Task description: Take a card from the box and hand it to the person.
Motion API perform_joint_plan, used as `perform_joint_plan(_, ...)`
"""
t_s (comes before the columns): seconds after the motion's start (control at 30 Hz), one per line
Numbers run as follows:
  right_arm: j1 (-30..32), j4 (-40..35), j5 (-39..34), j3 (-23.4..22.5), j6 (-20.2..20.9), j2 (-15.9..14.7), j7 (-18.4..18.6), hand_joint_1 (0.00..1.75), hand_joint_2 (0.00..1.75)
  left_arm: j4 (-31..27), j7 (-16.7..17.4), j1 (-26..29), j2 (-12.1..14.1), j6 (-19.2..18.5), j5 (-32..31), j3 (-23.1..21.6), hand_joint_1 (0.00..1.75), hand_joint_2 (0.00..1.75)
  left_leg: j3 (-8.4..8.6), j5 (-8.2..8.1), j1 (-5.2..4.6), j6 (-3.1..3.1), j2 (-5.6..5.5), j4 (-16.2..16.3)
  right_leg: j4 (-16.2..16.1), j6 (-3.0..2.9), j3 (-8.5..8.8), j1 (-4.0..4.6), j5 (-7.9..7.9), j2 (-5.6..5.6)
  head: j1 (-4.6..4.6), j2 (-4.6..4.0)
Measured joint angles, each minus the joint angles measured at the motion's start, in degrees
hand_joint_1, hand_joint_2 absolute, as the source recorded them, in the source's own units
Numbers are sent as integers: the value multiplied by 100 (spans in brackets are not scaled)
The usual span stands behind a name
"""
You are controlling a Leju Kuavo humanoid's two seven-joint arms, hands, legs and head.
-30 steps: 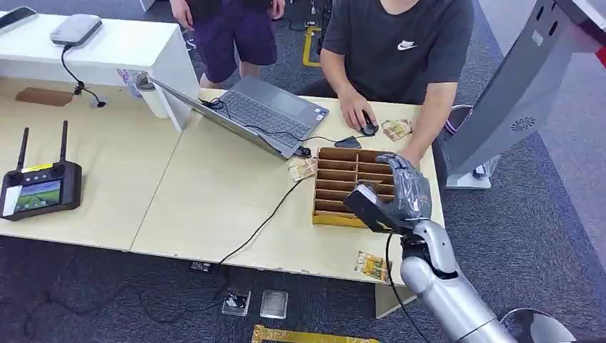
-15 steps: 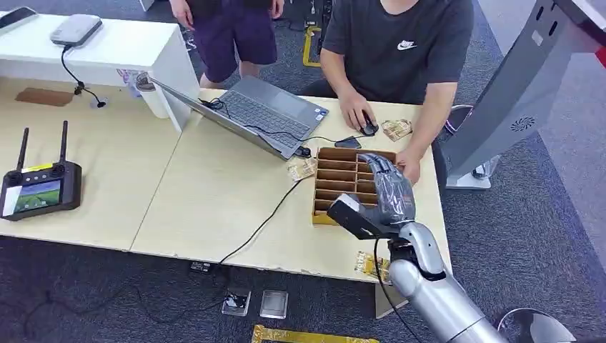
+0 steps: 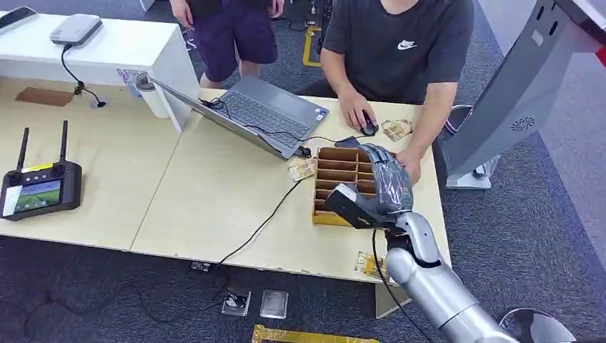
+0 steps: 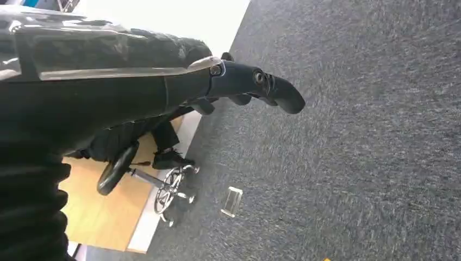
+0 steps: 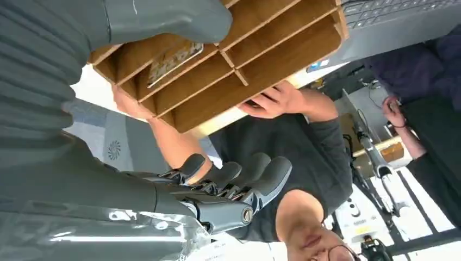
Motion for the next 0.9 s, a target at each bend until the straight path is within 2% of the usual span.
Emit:
perform_joint_plan(0.73, -66, 525, -9, 0, 42, -26, 129, 44, 175, 0, 0, 2, 0, -17, -55, -7, 0, 175, 0, 0, 0, 0, 0, 0, -1, 0, -1, 0, 0, 0, 0, 0)
perform_joint_plan(0.8, -67, 667, -41, 0, -4, -65, 168, 63, 175, 0, 0, 2, 0, -31, -79, -11, 0, 175, 0, 0, 0, 0, 0, 0, 0, 0, 0, 0, 0, 0, 4, 0)
perform_joint_plan(0.9, -69, 721, -50, 0, -11, -68, 168, 59, 175, 0, 0, 2, 0, -31, -83, -11, 0, 175, 0, 0, 0, 0, 0, 0, 0, 0, 0, 0, 0, 0, 2, 0)
